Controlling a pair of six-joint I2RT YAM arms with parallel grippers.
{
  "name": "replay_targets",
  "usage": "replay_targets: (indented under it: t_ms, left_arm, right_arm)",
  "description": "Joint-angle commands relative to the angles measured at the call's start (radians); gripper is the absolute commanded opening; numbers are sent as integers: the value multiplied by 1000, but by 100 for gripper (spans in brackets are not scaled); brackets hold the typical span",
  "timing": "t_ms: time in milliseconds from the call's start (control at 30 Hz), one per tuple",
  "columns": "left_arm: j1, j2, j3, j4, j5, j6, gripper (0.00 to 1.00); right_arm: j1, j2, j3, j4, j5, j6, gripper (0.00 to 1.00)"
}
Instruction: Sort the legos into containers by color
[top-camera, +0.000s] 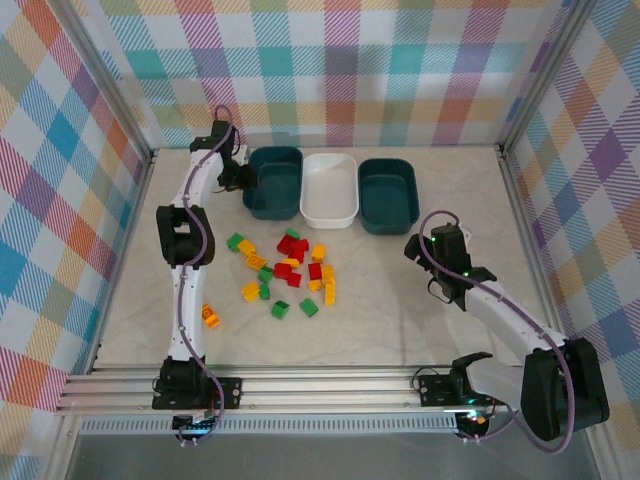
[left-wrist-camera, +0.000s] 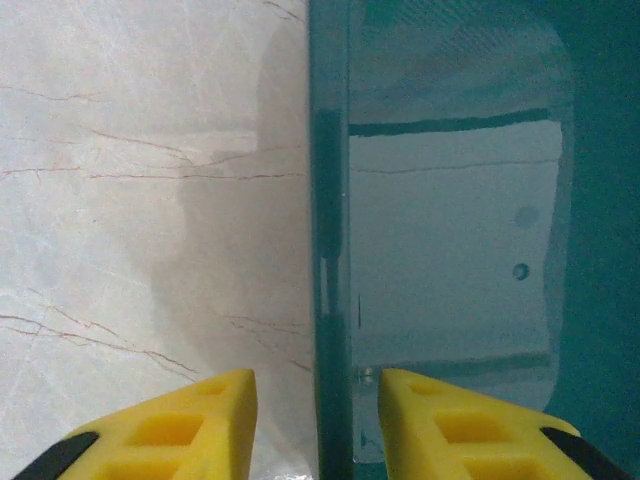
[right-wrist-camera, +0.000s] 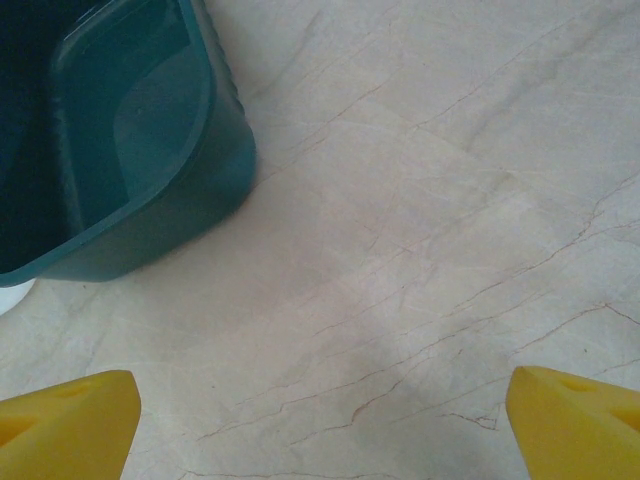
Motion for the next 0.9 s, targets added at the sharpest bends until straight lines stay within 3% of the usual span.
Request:
replay_targets:
  t_ms: [0, 100, 333, 467, 633, 733, 867]
  left_arm:
    - [7, -15, 27, -26, -14, 1, 39]
    - [8, -36, 28, -29, -11, -1, 41]
    - [8, -137, 27, -24, 55, -62, 59]
    - [8, -209, 27, -36, 84, -104, 88]
    - [8, -286, 20, -63, 80, -147, 100]
    - [7, -393, -102, 10, 117, -232, 100]
    - [5, -625, -430, 205, 159, -432, 100]
  right_arm:
    - [0, -17, 1, 3, -13, -6, 94]
    - [-1, -20, 2, 5, -21, -9, 95]
    - [1, -45, -11, 32, -63, -33, 95]
    - [9, -40, -9, 43, -96, -43, 94]
    - [33, -36, 0, 50, -108, -62, 94]
    - [67, -28, 10, 55, -116, -73, 94]
    - [132, 4, 33, 68, -119, -90, 93]
